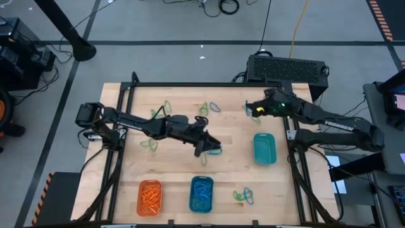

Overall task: Sort rubber bands into baskets
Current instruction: Put the blue rubber band into the blue bin

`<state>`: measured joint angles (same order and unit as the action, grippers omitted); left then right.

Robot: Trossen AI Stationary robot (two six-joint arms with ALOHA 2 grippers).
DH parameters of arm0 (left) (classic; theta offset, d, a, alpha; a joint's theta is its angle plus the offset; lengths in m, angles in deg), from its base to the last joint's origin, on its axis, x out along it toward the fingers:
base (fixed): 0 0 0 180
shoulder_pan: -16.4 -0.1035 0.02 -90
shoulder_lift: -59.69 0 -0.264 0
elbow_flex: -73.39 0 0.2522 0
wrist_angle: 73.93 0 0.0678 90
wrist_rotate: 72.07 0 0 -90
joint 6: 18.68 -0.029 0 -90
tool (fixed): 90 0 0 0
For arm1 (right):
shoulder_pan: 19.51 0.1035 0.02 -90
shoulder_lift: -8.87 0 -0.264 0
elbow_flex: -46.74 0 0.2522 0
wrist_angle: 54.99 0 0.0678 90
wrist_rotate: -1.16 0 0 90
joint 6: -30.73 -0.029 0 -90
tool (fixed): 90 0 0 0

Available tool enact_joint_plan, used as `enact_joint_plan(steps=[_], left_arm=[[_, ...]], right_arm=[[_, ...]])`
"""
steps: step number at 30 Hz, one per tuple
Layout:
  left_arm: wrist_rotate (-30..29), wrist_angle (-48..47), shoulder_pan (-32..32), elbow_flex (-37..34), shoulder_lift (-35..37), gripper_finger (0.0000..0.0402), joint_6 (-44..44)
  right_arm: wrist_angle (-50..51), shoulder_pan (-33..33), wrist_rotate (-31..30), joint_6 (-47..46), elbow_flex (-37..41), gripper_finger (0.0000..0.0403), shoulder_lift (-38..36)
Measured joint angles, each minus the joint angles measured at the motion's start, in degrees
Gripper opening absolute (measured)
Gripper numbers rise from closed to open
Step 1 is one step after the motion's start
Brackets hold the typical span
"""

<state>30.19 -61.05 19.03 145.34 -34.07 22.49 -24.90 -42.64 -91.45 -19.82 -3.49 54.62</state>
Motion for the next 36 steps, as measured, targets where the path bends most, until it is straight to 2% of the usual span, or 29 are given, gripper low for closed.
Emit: enact_joint_plan(steps=[4, 9, 19, 25, 36], left_arm=[[-6.3, 3.2, -0.7, -1.5, 0.0, 0.0147, 1.9], [-6.6, 7.8, -1.6, -1.5, 0.0, 0.0147, 1.9], [-6.3, 8.5, -2.7, -1.5, 0.0, 0.0148, 2.0], [-3.5, 8.8, -2.7, -1.5, 0.0, 0.0148, 0.7], [-2.6, 8.9, -3.5, -1.5, 0.0, 0.0148, -1.6]], right_arm=[[-9.7, 7.8, -1.2, -3.2, 0.0, 0.0, -0.5], [-19.3, 16.2, -6.0, -6.2, -0.1, 0.0, 2.9], [-38.9, 27.4, -8.1, -7.3, -0.1, 0.0, 13.9], [-41.7, 30.2, -11.2, -8.8, -0.1, 0.0, 17.3], [-42.2, 31.9, -11.3, -11.7, -0.1, 0.0, 18.7]])
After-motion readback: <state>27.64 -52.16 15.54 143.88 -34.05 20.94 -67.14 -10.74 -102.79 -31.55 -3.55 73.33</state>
